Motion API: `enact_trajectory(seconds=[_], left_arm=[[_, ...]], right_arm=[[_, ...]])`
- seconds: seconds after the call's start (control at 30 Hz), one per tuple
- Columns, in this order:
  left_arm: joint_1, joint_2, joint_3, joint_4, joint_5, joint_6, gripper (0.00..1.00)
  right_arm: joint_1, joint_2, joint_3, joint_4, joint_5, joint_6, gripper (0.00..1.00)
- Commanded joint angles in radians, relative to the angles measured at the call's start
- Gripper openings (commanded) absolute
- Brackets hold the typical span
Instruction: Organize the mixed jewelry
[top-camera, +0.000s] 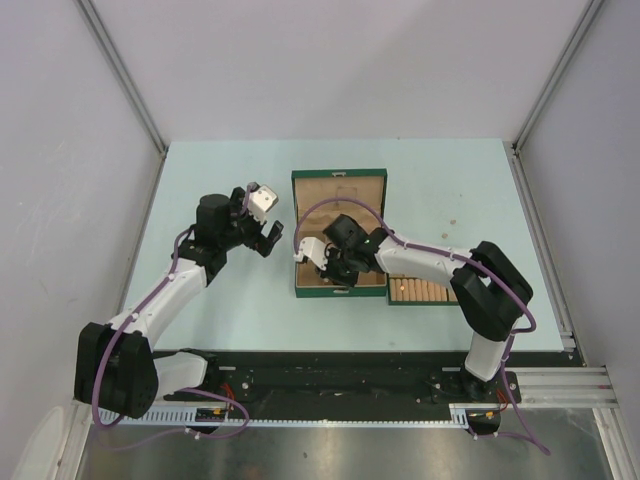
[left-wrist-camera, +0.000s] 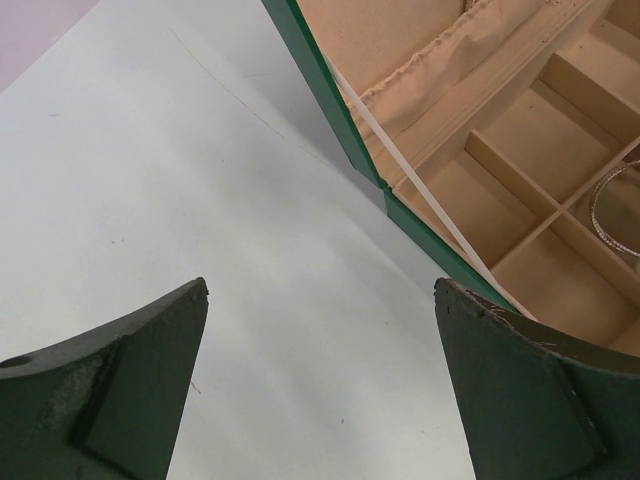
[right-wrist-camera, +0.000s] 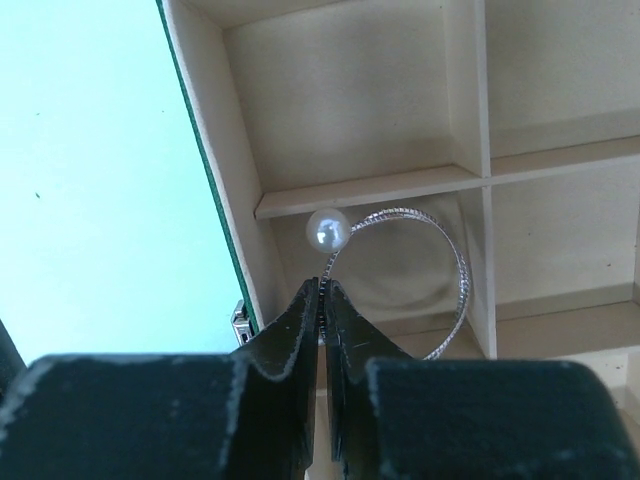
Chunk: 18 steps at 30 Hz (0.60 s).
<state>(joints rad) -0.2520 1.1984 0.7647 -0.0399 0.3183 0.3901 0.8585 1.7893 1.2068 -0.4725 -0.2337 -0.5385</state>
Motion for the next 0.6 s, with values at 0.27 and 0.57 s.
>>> enact_trajectory(seconds=[0.27,0.57], left_arm=[[0.008,-0.007,0.01,0.006,0.021,-0.025,1.0],[0.008,-0.005,0.01,0.006,0.018,-0.025,1.0]], right_arm=[[-0.013,-0.03,0.014,-0.066,-0.049,-0.003,0.27],[-0.026,-0.071,0.014,-0.052,-0.027,-0.003,0.43]])
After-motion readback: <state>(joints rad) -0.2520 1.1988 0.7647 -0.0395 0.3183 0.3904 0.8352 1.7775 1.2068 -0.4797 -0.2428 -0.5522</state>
